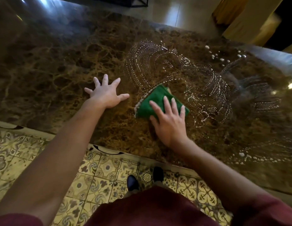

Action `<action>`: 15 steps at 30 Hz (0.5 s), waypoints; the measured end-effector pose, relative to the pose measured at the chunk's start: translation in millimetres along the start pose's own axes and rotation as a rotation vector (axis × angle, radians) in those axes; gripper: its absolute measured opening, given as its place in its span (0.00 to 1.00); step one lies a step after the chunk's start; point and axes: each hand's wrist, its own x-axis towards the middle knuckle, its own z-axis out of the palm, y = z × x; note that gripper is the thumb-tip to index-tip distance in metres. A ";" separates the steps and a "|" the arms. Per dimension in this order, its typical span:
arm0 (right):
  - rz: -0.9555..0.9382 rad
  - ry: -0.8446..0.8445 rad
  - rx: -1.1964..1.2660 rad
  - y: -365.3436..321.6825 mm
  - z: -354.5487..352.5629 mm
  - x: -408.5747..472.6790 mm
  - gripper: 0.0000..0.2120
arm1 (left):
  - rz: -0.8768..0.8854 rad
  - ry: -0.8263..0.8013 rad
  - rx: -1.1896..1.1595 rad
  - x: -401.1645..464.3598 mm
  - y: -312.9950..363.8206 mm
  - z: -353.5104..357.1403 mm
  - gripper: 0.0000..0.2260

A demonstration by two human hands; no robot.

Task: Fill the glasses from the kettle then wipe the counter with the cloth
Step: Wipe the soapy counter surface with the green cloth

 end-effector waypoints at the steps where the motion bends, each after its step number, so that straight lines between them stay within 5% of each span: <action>1: 0.038 -0.014 0.006 10.5 -4.3 19.7 0.27 | 0.006 -0.005 0.004 4.4 3.0 -1.9 0.38; 11: 0.397 0.004 0.110 92.5 -39.3 195.1 0.29 | -0.021 -0.048 -0.022 26.3 13.5 -7.4 0.38; 15: 0.278 -0.020 0.143 56.2 -33.2 213.5 0.28 | -0.040 -0.050 -0.022 27.7 15.4 -8.3 0.38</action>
